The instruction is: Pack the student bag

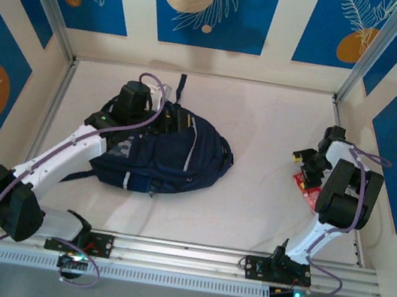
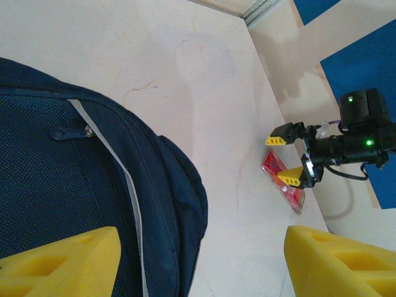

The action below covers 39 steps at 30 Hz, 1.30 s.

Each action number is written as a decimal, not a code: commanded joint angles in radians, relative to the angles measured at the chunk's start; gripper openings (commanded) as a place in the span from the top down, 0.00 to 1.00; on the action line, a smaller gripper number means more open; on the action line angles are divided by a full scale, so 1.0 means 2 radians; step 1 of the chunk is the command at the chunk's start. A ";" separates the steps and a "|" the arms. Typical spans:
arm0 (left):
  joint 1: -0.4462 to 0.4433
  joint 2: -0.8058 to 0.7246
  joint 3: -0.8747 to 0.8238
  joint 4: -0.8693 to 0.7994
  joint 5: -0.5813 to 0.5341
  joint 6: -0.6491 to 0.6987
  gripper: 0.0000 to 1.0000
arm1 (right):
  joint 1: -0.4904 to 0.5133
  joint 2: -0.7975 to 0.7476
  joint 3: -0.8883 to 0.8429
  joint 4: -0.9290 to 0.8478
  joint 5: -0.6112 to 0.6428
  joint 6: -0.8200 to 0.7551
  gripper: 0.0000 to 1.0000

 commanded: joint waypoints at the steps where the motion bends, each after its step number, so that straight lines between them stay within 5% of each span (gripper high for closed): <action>1: -0.004 0.002 0.011 0.003 0.004 0.009 0.30 | 0.009 0.006 -0.008 0.000 -0.041 0.014 0.15; 26: -0.004 0.002 0.011 -0.004 -0.011 0.021 0.30 | 0.143 -0.027 -0.091 0.084 -0.119 0.096 0.25; 34: -0.004 0.012 0.012 -0.005 -0.008 0.026 0.30 | 0.233 -0.089 -0.135 0.102 -0.125 0.140 0.27; 39: -0.022 0.033 0.029 -0.012 0.008 0.036 0.33 | 0.230 -0.186 -0.136 0.039 -0.072 0.103 0.24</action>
